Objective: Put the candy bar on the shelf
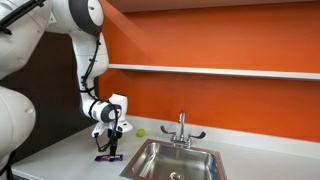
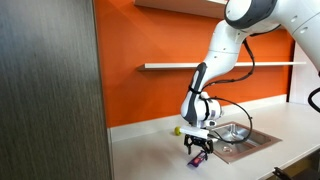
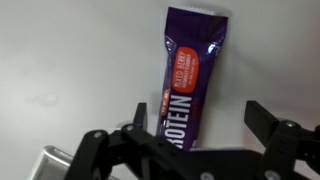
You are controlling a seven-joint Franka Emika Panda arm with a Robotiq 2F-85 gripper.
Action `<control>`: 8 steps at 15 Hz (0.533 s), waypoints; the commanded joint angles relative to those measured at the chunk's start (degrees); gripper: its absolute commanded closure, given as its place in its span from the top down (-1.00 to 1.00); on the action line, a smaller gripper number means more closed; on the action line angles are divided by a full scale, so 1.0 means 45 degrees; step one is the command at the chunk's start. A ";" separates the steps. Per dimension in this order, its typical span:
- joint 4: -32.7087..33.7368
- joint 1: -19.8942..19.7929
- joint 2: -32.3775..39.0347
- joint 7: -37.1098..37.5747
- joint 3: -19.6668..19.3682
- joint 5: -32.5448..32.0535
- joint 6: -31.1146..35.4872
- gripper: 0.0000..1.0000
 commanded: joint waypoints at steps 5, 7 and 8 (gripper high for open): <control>0.0006 0.0028 -0.0042 0.0766 -0.0037 0.0218 -0.0403 0.50; 0.0004 0.0006 -0.0024 0.0736 -0.0010 0.0220 -0.0380 0.31; -0.0004 -0.0001 -0.0023 0.0723 0.0002 0.0225 -0.0359 0.16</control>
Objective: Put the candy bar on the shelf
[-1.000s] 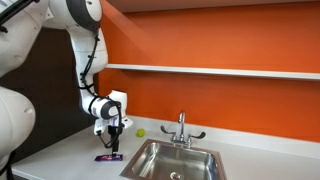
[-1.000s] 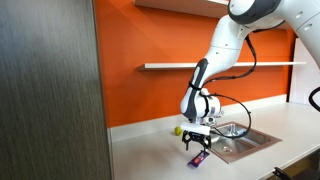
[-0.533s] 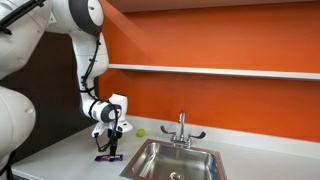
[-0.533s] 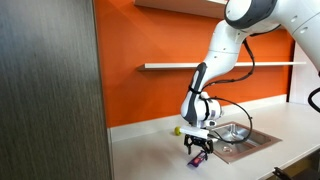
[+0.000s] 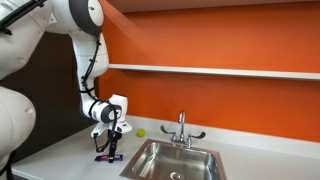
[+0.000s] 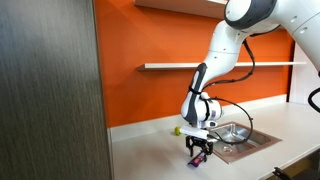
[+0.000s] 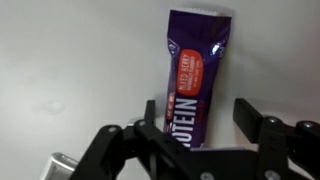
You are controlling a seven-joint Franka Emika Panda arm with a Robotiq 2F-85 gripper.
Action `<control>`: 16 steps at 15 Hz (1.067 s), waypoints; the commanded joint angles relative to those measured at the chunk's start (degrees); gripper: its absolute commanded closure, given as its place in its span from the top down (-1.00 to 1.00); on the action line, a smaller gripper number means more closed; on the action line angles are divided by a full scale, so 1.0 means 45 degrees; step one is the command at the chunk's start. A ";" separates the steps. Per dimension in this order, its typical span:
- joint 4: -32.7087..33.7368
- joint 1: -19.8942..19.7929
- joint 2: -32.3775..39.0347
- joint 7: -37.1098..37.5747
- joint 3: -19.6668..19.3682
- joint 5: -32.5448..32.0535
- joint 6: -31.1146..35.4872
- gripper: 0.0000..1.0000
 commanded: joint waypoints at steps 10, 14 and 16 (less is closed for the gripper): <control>-0.0016 -0.0126 -0.0149 -0.0059 0.0200 0.0258 -0.0169 -0.72; -0.0239 0.0175 -0.0559 0.0127 -0.0093 -0.0066 -0.0232 -0.72; -0.0467 0.0441 -0.0835 0.0345 -0.0326 -0.0268 -0.0160 -0.72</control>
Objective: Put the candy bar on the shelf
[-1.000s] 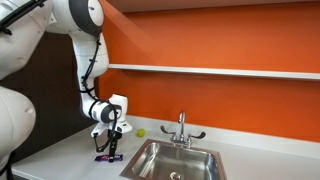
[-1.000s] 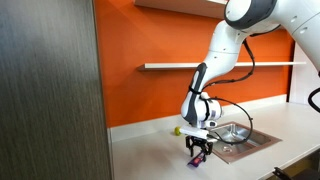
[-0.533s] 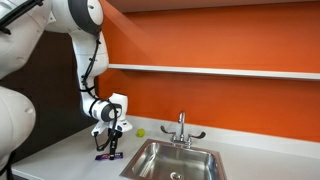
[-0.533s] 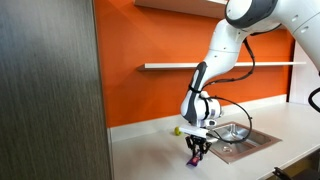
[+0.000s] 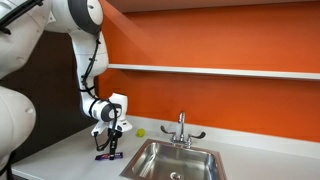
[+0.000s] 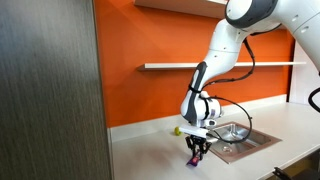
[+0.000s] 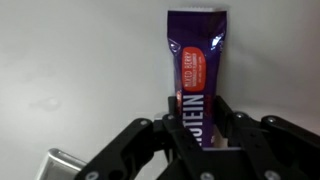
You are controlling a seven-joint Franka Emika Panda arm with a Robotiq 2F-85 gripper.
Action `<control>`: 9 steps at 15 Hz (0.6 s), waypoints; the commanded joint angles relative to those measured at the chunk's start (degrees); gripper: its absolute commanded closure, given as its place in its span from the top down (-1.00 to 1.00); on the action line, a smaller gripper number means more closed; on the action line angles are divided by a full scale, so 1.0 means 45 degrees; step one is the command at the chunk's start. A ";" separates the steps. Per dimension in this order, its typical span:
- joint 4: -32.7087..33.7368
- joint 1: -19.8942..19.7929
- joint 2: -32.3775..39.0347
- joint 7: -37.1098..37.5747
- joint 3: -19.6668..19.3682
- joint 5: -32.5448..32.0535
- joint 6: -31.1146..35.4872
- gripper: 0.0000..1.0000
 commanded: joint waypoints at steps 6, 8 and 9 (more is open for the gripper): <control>-0.1502 0.1281 -0.1900 0.0871 -0.1075 -0.0975 0.0099 -0.72; -0.1843 0.1614 -0.2411 0.1302 -0.1429 -0.1582 0.0075 -0.72; -0.1979 0.1683 -0.2652 0.1418 -0.1520 -0.1890 0.0044 -0.72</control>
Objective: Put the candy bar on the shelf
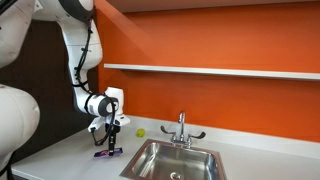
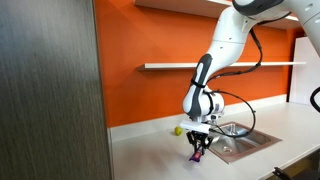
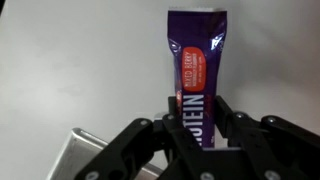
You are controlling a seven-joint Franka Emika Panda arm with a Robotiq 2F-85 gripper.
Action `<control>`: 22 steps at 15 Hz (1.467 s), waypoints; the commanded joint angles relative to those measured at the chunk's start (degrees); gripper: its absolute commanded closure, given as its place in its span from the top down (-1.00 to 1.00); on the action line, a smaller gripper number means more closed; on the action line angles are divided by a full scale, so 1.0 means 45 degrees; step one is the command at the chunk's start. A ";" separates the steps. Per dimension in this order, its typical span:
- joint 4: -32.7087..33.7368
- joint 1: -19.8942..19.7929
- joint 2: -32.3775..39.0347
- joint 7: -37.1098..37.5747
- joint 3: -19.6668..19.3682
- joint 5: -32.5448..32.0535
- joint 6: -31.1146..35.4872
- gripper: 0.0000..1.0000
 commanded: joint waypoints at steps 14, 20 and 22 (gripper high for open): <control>-0.1975 -0.0739 -0.3715 -0.2953 0.0005 -0.4486 -0.1089 -0.72; -0.2428 -0.1278 -0.4450 -0.5851 0.0298 -0.5225 -0.0774 -0.72; -0.2550 -0.1472 -0.4658 -0.6898 0.0520 -0.4923 -0.0788 -0.72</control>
